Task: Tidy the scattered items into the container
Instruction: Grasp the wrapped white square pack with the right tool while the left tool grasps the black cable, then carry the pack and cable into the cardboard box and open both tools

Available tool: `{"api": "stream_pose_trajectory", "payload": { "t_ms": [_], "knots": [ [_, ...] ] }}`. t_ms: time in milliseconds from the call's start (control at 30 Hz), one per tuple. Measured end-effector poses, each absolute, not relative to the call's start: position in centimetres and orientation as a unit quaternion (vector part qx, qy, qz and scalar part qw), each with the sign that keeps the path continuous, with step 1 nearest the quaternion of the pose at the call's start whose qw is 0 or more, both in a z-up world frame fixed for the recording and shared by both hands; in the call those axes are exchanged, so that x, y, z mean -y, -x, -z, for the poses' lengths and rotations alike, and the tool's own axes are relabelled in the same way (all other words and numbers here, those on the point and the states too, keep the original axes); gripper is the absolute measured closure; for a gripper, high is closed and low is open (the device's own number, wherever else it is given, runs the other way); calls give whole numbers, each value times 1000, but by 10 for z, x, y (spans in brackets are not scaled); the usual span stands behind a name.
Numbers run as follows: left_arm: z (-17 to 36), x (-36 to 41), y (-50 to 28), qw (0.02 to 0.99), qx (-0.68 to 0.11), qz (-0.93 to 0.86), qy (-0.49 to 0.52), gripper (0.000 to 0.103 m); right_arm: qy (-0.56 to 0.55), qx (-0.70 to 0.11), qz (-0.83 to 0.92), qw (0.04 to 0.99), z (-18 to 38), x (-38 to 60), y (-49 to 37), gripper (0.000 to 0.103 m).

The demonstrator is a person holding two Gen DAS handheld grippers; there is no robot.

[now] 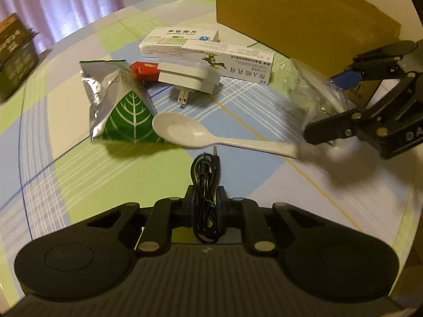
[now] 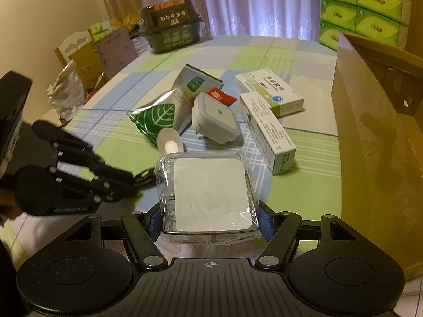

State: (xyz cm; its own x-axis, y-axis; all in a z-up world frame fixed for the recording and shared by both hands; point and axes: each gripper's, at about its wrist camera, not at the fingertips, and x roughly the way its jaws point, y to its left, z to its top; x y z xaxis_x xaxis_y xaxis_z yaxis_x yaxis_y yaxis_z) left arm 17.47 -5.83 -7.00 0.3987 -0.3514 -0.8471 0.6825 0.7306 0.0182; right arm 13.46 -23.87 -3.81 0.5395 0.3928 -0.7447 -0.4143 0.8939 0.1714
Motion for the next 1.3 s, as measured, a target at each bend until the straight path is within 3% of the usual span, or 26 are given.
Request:
{"api": "stream_pose_trajectory", "payload": {
  "t_ms": [200,767,1000,1300],
  "knots": [
    [48,58,-137,839,-447,284,-124,94,0,-402,-226,887,18,243,-116,32],
    [4,78,-99,863,-410,274,-112,94,-23,-340,-202,918,-37,274,-82,32],
    [-47,119,-111,876,-365,297,-102,94,-32,-286,-163,944,-82,315,-94,32],
    [-79,212,-124,872,-332,351,-84,94,-32,-289,-79,954,-89,405,-114,32]
  ]
}}
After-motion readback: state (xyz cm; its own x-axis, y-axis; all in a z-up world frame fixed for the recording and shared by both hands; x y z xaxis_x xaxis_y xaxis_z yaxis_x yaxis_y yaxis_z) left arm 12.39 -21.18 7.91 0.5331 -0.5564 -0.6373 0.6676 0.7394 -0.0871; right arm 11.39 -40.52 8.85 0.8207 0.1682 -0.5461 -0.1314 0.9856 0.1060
